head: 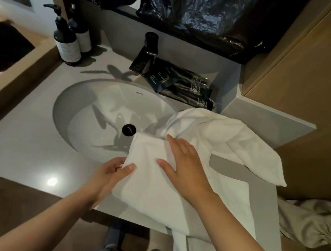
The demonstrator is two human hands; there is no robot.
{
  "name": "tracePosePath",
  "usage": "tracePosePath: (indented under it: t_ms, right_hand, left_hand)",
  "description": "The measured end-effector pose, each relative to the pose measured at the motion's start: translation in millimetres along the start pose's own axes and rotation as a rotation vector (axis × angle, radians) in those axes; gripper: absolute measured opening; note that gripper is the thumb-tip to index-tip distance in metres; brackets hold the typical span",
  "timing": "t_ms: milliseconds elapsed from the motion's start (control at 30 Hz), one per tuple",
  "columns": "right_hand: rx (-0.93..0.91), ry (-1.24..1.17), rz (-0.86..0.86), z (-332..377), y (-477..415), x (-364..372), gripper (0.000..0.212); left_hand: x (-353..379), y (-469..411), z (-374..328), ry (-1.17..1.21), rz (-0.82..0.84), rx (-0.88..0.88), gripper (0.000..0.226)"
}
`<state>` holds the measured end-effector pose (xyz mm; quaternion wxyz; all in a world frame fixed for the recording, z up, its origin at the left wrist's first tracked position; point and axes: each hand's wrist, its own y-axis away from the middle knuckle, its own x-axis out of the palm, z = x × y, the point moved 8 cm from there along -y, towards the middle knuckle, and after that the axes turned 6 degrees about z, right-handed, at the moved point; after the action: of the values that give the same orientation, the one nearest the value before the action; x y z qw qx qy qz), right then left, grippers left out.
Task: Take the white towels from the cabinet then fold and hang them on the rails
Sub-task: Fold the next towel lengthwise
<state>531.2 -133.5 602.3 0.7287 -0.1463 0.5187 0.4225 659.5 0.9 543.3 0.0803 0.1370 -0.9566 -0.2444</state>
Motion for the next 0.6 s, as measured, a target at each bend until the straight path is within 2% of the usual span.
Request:
tracePosePath:
  t_ms: [67,167,233,267,333,400,467,600]
  right_hand:
    - [0.029,0.062,-0.023,-1.3,-12.5,-2.5,0.063]
    - [0.021,0.033,-0.087,-6.9,-19.0,-0.6,0.050]
    - [0.009,-0.025,-0.158,-11.9,-18.1,-1.1,0.039]
    - [0.011,-0.036,-0.186,-14.4,-17.8,-1.4,0.036]
    - [0.031,-0.058,-0.206,-18.9,-18.4,-0.4,0.030]
    - [0.043,-0.071,-0.204,-19.8,-20.0,1.1,0.027]
    - [0.021,-0.080,-0.214,-16.8,-19.2,-0.2,0.026]
    - [0.015,-0.207,-0.254,-29.3,2.7,-15.8,0.032]
  left_hand:
    - [-1.3,2.3,-0.7,-0.031,-0.002,-0.022,0.030]
    - [2.2,6.1,3.0,-0.088,0.096,-0.057,0.033]
    - [4.3,11.7,0.8,-0.256,0.159,-0.014,0.035]
    - [0.6,12.8,1.9,-0.333,0.141,0.008,0.040]
    - [-17.3,13.2,6.8,-0.400,-0.007,0.015,0.053]
    - [-28.9,12.7,13.0,-0.491,-0.119,0.000,0.043]
    - [-28.8,6.9,18.3,-0.619,-0.138,-0.024,0.029]
    - [-20.2,-6.6,2.4,-0.777,-0.212,0.009,0.033]
